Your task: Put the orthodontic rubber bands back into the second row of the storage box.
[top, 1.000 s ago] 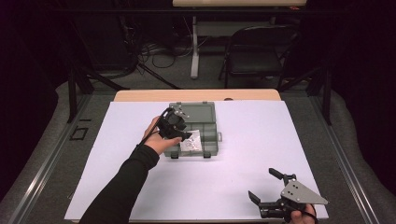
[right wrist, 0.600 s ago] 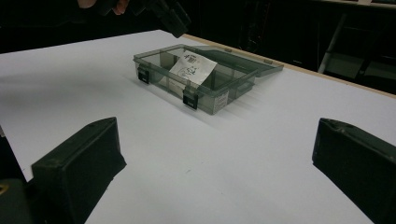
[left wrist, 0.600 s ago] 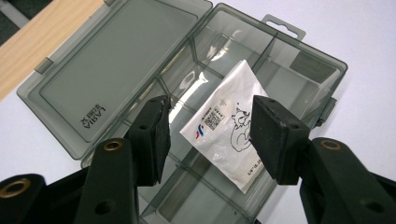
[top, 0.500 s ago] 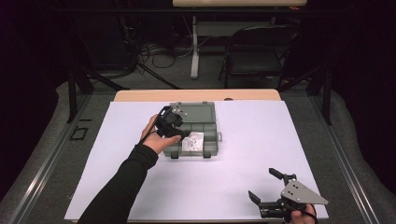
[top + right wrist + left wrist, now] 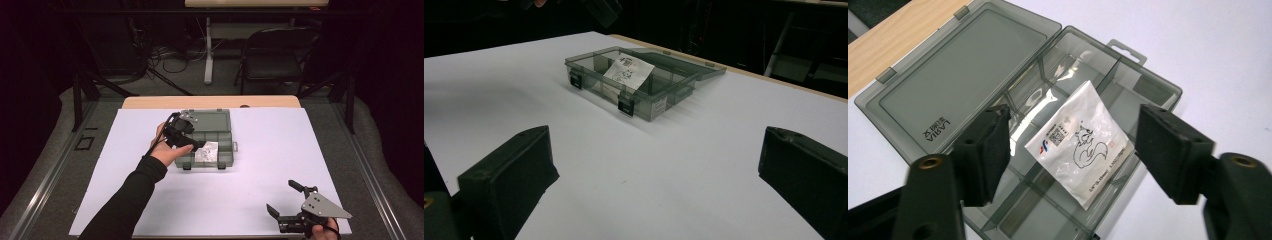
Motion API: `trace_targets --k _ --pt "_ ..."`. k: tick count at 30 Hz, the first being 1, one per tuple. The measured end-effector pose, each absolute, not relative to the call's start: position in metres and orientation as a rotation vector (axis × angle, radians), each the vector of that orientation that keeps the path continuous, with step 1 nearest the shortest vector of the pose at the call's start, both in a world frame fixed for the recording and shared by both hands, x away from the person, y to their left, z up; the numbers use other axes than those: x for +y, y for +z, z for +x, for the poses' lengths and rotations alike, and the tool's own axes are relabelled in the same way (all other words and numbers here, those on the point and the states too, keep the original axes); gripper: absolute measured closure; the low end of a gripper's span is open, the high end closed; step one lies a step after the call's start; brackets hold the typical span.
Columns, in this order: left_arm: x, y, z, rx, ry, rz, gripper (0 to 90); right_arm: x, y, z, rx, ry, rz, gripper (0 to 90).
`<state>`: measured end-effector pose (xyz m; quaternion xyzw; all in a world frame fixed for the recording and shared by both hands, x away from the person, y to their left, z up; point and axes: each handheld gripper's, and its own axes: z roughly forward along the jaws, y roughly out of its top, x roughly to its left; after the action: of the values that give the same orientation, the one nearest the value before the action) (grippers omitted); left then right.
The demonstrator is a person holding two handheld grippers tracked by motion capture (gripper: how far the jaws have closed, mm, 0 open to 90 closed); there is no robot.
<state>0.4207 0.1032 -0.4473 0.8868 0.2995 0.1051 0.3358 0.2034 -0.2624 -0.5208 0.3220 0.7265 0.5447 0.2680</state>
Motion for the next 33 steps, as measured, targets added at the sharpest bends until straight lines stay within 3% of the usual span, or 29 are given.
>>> trace_targets --k 13,17,33 --pt "0.117 -0.427 0.409 0.795 0.302 2.210 23.2 -0.261 -0.522 0.204 1.956 1.474 0.869 0.8" --pt "0.120 -0.422 0.404 0.787 0.315 2.205 16.5 -0.262 -0.522 0.204 1.962 1.468 0.870 0.8" --pt "0.161 -0.400 0.355 0.773 0.402 2.074 14.5 -0.260 -0.522 0.205 1.962 1.470 0.868 0.8"
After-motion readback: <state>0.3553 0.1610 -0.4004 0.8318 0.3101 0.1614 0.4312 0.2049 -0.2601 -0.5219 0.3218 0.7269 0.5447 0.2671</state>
